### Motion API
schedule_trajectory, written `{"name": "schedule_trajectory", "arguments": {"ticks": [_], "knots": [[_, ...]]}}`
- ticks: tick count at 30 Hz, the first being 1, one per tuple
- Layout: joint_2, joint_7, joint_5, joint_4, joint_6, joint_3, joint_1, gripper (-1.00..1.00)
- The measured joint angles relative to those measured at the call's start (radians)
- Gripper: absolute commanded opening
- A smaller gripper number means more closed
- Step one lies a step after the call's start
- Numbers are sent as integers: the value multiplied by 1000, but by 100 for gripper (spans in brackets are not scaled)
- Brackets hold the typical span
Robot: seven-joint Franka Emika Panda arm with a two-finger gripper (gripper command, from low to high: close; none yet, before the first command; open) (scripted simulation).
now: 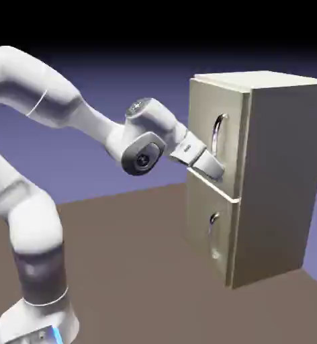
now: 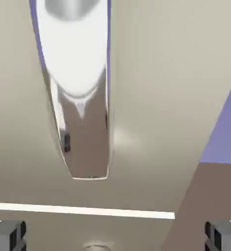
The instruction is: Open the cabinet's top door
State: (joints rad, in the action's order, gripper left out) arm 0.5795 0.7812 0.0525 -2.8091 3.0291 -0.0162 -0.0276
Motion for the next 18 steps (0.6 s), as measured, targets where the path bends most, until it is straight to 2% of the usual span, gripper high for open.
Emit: {"name": "schedule_trajectory", "arguments": {"ticks": [18], "knots": [[142, 599, 783, 13, -118, -242, -232, 100]]}}
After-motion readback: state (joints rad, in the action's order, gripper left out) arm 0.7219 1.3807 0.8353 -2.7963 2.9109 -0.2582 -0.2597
